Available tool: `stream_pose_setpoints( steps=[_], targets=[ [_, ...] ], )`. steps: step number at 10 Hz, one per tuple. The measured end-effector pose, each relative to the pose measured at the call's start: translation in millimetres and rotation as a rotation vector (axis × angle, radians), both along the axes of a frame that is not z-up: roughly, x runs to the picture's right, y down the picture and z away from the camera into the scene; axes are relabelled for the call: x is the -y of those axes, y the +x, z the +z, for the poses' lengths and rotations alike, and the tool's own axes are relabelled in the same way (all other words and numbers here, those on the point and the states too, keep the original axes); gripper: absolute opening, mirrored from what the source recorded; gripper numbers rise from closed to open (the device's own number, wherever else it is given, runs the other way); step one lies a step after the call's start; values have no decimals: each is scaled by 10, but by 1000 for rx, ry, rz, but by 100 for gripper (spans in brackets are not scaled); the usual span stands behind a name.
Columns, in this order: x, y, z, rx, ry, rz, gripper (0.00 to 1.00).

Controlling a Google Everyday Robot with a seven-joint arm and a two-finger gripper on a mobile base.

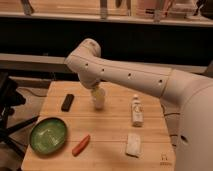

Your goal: Place the eraser in the ceramic cup

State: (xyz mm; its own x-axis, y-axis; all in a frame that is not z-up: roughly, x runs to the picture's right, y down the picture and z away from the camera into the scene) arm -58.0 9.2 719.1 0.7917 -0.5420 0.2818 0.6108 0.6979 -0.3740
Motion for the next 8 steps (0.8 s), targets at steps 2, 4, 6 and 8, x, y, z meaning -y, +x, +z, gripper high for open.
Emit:
stream_pose_setpoints(
  steps=[2,4,6,8],
  targets=[
    [28,-176,54,21,-1,-20,80],
    [44,-317,98,41,-2,-43,80],
    [60,-353,134,55,-3,-63,80],
    [71,-380,165,59,-5,-82,80]
  ],
)
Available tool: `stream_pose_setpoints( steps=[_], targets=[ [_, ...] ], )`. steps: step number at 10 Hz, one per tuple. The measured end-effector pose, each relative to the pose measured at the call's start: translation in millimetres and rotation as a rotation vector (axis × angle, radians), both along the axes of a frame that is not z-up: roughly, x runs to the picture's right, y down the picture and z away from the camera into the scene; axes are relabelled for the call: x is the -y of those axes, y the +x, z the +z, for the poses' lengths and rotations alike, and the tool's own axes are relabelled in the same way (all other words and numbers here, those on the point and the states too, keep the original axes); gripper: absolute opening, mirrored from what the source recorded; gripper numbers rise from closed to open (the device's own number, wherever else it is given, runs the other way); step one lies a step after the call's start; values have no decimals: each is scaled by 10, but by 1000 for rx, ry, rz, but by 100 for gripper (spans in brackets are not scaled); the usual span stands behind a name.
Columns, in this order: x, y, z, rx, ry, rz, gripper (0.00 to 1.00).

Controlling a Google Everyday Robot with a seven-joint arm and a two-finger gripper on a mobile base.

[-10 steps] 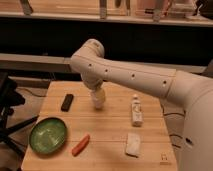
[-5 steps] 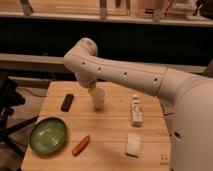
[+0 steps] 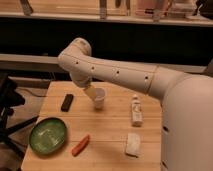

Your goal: Place the eraser in the ceramic cup

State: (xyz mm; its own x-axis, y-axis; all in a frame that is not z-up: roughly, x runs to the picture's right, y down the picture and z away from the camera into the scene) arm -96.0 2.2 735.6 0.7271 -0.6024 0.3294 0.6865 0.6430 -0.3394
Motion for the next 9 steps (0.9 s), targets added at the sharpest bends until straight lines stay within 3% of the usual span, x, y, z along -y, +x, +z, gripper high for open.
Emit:
stream_pose_setpoints(
  steps=[9],
  targets=[
    [-66,-296,262,71,-18,-83,80]
  ],
)
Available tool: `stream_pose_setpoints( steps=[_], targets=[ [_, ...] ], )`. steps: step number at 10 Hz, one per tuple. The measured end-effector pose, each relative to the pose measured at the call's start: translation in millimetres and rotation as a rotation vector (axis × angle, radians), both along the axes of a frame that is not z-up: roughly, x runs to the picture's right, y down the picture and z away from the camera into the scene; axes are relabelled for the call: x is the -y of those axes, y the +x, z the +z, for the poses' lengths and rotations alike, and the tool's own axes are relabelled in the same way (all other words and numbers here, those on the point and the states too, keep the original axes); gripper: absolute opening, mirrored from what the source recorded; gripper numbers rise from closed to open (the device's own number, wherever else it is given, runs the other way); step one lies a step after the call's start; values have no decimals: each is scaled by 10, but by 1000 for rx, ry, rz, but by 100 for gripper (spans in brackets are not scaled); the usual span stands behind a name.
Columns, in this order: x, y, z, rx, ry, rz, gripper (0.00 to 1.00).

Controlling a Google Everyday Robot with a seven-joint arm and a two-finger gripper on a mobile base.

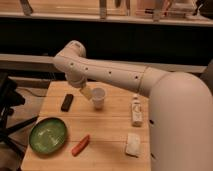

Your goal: Place the eraser in the ceramic cup

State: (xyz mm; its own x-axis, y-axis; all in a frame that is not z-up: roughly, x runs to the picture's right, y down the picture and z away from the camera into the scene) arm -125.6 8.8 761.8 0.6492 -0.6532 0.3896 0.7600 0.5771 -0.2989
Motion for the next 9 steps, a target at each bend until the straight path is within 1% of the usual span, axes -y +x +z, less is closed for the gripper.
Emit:
stream_pose_setpoints(
  steps=[3,6,8,9],
  targets=[
    [-35,-126,98,25,-11,-39,80],
    [-38,-132,159,37,-20,-62,80],
    [-65,-249,199,58,-25,-85,80],
    [-90,-273,251,67,-24,-95,80]
  ],
)
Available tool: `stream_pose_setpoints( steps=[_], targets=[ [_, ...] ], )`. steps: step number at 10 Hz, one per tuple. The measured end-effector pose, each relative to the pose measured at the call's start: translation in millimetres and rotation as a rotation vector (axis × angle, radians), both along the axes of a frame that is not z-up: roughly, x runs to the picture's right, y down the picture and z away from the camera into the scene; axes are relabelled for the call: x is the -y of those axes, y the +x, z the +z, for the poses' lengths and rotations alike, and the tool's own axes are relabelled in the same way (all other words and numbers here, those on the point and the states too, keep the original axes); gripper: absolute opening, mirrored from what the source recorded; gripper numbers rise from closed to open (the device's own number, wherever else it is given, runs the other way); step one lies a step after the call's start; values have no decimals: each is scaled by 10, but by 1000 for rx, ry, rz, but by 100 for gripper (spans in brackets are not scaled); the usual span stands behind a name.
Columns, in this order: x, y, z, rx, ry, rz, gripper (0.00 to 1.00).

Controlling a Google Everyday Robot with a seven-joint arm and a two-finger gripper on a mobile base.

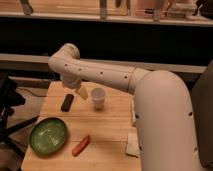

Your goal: Place the eraser in the ceramic cup

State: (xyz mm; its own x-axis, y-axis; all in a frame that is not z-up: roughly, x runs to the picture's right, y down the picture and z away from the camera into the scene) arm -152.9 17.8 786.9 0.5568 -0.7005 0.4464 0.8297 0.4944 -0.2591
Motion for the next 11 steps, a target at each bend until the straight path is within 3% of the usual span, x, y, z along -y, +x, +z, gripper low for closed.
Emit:
stream_pose_setpoints(
  steps=[3,11],
  targets=[
    [-39,-83,76,26,-4,-27,80],
    [-169,-309,234,91,39,-118,80]
  ],
)
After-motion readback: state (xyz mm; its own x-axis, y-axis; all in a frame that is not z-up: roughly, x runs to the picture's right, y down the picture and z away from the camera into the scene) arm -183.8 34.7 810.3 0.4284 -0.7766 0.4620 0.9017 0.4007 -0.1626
